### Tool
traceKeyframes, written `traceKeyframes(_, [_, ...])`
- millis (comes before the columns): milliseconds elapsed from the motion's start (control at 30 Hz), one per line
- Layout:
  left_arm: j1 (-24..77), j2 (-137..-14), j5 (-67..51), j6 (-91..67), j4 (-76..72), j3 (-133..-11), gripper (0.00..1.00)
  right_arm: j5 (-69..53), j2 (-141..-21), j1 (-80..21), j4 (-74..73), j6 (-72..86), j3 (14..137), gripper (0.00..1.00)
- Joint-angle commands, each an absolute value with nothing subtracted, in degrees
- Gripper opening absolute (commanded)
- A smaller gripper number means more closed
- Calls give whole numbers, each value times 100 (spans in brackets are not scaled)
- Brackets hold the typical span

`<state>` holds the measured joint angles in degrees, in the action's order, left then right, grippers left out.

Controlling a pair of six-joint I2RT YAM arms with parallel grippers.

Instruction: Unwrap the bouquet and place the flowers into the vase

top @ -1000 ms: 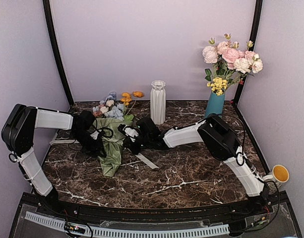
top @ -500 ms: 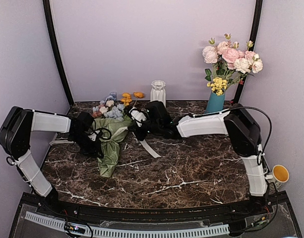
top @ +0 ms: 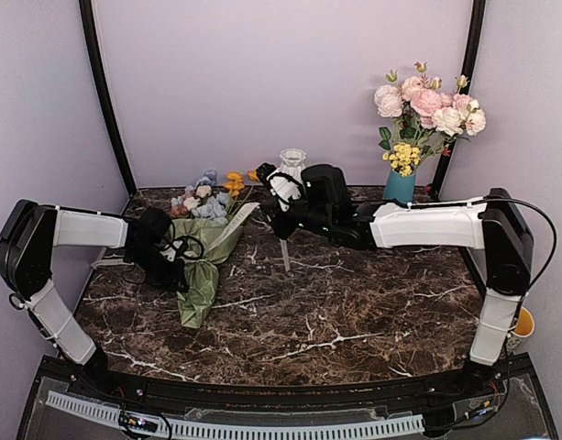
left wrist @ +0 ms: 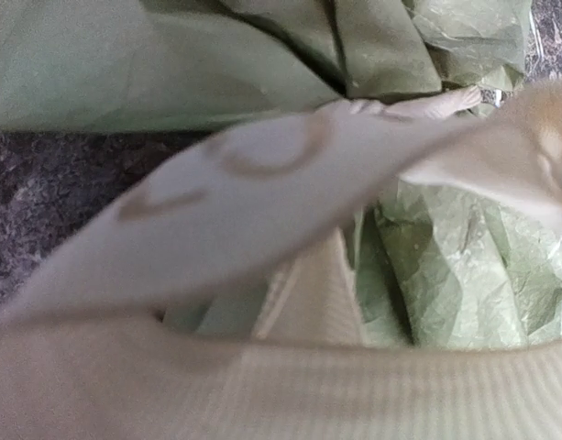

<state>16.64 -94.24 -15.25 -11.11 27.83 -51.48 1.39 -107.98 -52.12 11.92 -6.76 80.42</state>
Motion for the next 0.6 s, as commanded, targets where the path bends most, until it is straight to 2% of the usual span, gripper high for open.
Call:
traceKeyframes(0, [1660, -9154, -1267, -1015, 2861, -5063, 15, 1363, -10005, -5170, 2108, -495, 7375, 0])
traceKeyframes(167, [1654, -8951, -1282, -1019, 2772, -4969, 15, 2509, -9315, -5059, 2453, -170, 6610, 0])
traceKeyframes(300, [1651, -8896, -1283, -1015, 2753, -4947, 15, 2483, -9204, -5021, 2100, 28, 6377, 0])
traceKeyframes(567, [1652, -8763, -1355, -971, 2763, -5005, 18, 2557, -9206, -5020, 2472, 183, 6313, 0])
